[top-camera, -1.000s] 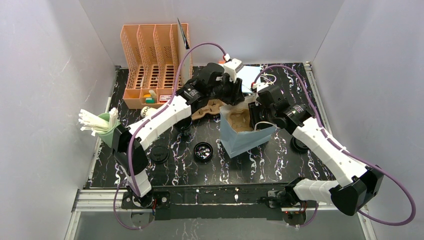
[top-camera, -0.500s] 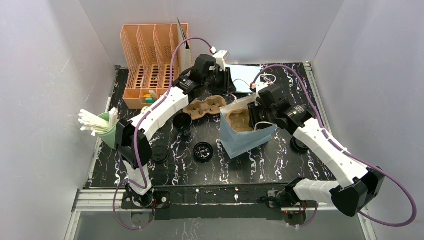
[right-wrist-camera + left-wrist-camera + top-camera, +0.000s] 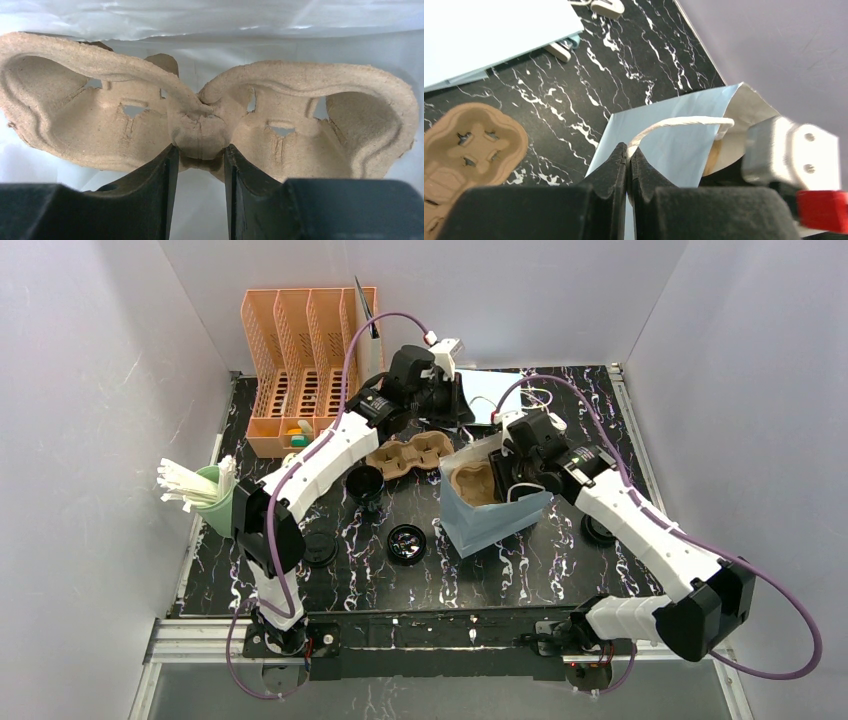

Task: Pack the takeout coffee
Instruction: Place the cup tray in the takeout bag.

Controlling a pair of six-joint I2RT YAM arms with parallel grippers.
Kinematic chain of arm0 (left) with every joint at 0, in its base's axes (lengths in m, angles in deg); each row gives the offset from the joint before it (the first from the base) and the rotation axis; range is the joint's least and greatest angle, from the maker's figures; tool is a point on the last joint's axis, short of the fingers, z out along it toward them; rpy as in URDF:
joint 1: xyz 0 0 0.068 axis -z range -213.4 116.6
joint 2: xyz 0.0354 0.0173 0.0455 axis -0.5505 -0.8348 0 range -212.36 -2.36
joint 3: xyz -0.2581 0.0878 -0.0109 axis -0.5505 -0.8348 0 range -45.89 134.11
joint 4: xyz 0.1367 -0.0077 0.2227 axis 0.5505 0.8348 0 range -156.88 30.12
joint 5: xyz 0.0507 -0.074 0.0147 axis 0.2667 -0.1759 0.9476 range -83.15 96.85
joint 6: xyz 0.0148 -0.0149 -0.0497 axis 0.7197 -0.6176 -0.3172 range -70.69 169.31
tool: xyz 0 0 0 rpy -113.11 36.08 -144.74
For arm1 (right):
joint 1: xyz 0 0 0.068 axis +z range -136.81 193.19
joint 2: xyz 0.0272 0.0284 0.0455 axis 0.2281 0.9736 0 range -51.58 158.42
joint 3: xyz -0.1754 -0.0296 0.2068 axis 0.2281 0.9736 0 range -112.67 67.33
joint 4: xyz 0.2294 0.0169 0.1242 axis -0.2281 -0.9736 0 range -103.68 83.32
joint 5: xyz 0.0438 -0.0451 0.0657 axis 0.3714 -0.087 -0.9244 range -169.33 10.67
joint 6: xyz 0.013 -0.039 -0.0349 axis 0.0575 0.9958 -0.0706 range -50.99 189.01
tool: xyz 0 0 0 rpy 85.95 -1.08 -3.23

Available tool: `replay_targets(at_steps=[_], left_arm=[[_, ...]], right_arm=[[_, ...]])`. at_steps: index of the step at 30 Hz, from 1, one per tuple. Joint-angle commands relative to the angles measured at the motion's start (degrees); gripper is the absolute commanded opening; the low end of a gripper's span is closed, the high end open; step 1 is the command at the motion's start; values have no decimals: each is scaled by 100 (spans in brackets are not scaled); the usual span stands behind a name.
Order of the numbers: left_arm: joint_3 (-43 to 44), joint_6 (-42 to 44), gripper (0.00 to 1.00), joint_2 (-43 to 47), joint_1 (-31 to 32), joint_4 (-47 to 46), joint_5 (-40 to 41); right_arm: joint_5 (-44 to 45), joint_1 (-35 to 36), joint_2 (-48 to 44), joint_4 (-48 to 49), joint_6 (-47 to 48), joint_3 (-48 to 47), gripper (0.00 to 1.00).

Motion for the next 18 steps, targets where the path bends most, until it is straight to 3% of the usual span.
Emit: replay_targets(at_steps=[1,18], left_arm=[[599,180,0,-161,1,499,403],[1385,403,0,-658,-116,945,789]], right_arm=[[-124,90,167,33,179,186,13],[-124,319,454,-107,137,345,13]])
